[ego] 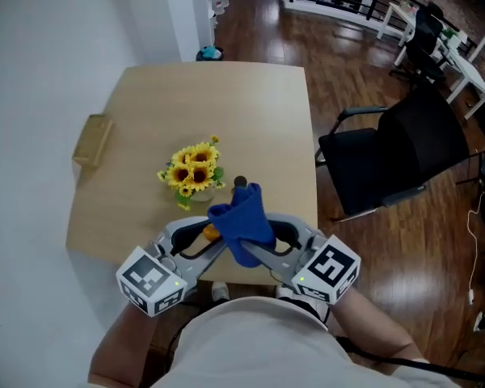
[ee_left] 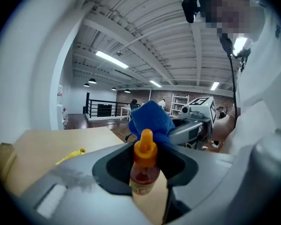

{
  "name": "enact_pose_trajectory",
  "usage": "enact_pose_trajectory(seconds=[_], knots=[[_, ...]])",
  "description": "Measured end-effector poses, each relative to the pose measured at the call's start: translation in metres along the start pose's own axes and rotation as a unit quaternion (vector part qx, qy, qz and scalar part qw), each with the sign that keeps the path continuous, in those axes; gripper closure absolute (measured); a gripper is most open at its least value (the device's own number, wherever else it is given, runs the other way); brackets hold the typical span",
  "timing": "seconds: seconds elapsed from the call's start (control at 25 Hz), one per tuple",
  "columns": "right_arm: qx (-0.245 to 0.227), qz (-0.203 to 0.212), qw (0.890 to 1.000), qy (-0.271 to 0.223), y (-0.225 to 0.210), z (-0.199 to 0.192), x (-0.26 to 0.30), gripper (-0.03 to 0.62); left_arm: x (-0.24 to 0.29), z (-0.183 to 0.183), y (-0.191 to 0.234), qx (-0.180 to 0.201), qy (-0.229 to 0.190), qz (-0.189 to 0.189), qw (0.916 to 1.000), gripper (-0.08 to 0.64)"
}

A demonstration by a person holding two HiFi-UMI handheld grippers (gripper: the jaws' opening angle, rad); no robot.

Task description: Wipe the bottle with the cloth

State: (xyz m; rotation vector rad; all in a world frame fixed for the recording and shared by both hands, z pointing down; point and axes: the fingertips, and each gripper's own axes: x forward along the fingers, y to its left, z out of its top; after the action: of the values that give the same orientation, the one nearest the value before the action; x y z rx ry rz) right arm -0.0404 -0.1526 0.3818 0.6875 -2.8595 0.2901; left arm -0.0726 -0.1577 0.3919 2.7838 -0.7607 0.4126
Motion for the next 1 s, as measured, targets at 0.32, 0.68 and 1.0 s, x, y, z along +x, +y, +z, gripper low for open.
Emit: enact_pose_trajectory(seconds=[0.32,0.68,1.0], knots=[[0.042,0.005,0.997,0.067,-0.037,-0.087,-0.034,0.437,-0.002,0.036,-0.027,-0.029,-0.030,0.031,0.9987,0.403],[0.028,0.024,0.999,0.040,-0.040,-0.078,-0.093,0.437,0.019,0.049,-0.043,-0.064,-0.036,0.077,0.9942,0.403],[-0.053,0.109,0.992,0.019,0.025,-0.033,-0.099,0.437,0.039,0.042,-0.048,-0.091,-0.032,0.099,0.9903,0.402]])
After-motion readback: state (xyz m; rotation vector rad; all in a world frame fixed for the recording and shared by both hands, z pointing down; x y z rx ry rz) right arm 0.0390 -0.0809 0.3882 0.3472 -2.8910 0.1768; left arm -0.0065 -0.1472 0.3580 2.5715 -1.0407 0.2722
